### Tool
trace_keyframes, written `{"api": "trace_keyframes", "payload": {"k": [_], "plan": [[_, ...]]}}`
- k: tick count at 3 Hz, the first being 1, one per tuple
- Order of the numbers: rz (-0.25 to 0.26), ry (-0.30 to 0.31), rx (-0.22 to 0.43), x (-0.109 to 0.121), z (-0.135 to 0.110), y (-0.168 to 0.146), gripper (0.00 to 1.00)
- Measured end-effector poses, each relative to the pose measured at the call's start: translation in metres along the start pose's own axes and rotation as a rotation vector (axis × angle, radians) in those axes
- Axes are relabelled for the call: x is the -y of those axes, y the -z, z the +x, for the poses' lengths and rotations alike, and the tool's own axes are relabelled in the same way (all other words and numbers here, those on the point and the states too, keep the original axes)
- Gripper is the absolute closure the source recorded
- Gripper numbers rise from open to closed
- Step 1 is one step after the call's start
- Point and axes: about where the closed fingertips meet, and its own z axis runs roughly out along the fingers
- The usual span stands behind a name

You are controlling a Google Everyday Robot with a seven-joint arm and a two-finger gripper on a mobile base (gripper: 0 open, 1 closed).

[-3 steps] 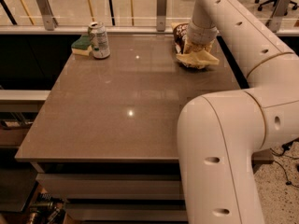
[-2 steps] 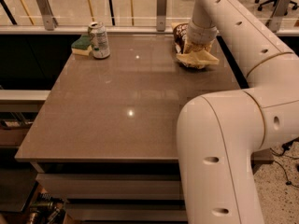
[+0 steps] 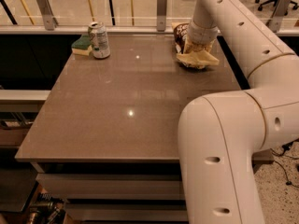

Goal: Pick brown chip bag

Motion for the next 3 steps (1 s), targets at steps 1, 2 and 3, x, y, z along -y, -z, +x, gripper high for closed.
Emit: {"api": "trace_keyframes", "payload": {"k": [1, 2, 3], "plan": [[0.000, 0.000, 0.000, 0.000, 0.000, 0.002, 1.00], [-0.042, 0.027, 0.036, -0.006, -0.003, 0.017, 1.00], [-0.084, 0.062, 0.081, -0.013, -0.003, 0.044, 1.00]]}}
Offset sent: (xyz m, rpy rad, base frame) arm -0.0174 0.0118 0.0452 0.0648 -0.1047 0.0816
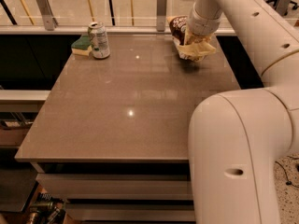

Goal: Pick brown chip bag

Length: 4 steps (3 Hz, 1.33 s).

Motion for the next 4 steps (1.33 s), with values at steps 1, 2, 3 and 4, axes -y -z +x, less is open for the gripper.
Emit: {"api": "trace_keyframes", "payload": {"k": [1, 2, 3, 4], "plan": [[-0.033, 0.022, 0.035, -0.006, 0.001, 0.021, 1.00], [-0.078, 0.049, 0.065, -0.012, 0.003, 0.038, 1.00], [-0.119, 0.084, 0.106, -0.020, 0.003, 0.055, 1.00], [-0.152, 0.120, 0.155, -0.029, 0.002, 0.074, 1.00]]}}
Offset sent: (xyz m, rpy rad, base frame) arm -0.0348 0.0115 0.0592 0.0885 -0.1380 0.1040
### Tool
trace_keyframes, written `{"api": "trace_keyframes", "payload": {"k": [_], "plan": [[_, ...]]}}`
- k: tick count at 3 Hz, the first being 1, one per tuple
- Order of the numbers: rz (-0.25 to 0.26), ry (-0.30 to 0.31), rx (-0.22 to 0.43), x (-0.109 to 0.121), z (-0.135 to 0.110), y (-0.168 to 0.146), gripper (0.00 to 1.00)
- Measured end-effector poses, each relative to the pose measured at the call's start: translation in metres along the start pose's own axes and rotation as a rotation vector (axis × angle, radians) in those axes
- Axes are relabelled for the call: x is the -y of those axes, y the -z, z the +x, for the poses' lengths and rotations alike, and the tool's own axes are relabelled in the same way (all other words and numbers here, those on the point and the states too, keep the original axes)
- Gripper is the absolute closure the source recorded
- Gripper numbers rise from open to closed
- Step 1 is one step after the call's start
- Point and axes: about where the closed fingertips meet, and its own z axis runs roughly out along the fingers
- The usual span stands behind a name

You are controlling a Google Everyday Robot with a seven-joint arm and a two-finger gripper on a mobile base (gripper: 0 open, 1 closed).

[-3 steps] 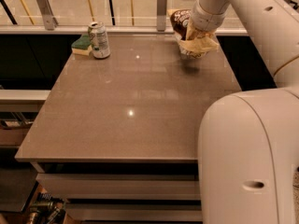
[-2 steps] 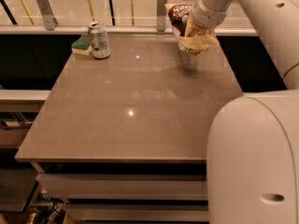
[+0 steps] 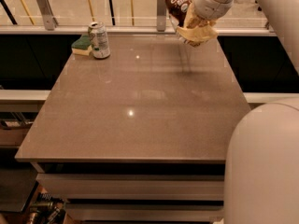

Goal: Pick brown chip bag

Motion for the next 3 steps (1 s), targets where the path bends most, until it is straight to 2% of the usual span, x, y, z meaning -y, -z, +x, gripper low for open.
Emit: {"api": "trace_keyframes", "payload": {"k": [2, 3], "plan": [[-0.033, 0.046, 0.088, -0.017, -0.006, 0.037, 1.00], [-0.033, 0.046, 0.088, -0.017, -0.006, 0.037, 1.00]]}}
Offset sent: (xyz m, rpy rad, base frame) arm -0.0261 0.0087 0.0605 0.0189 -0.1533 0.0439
